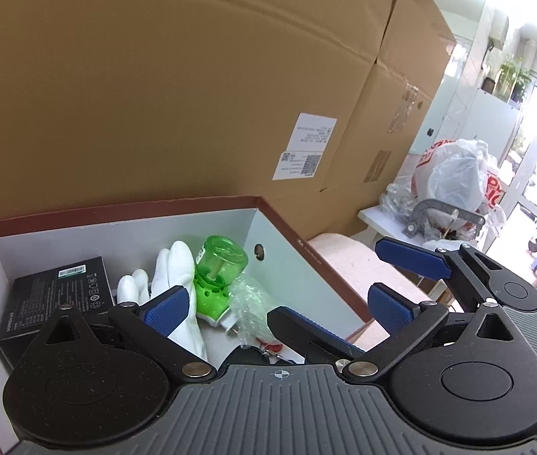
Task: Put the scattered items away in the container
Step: 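Withdraw the left gripper from the container toward the black marker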
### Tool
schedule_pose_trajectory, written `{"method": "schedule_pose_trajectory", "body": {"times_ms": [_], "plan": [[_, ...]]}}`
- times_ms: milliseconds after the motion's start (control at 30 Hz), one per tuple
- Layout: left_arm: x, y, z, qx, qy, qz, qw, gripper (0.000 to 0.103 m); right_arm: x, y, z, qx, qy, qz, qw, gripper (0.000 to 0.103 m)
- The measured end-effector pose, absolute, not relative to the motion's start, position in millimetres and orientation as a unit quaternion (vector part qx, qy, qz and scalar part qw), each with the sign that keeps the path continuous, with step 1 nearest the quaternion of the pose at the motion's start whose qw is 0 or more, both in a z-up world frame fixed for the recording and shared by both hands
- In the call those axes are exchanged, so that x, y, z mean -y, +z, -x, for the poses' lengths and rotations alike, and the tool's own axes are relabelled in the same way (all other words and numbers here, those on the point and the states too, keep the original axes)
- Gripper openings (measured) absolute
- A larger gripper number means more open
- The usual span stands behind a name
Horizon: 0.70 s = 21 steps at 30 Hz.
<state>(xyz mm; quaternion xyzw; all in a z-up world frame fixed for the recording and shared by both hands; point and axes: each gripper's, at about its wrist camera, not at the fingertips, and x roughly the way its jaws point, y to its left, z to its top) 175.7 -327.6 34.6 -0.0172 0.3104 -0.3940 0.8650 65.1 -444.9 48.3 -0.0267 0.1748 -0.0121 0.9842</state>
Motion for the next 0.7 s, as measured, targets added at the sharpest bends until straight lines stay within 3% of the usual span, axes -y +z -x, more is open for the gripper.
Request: {"method": "schedule_pose_trajectory", "body": {"times_ms": [433, 700], "plan": [[277, 55, -120, -0.283, -0.384, 0.039, 0.878, 0.103, 405, 72, -23, -0.148, 0.010, 0.046, 0.988, 0.102], [199, 34, -57, -0.244, -0.315, 0.026, 0.917, 0.103, 347, 52, 15, -0.145, 0.065, 0.024, 0.987, 0.103]]}}
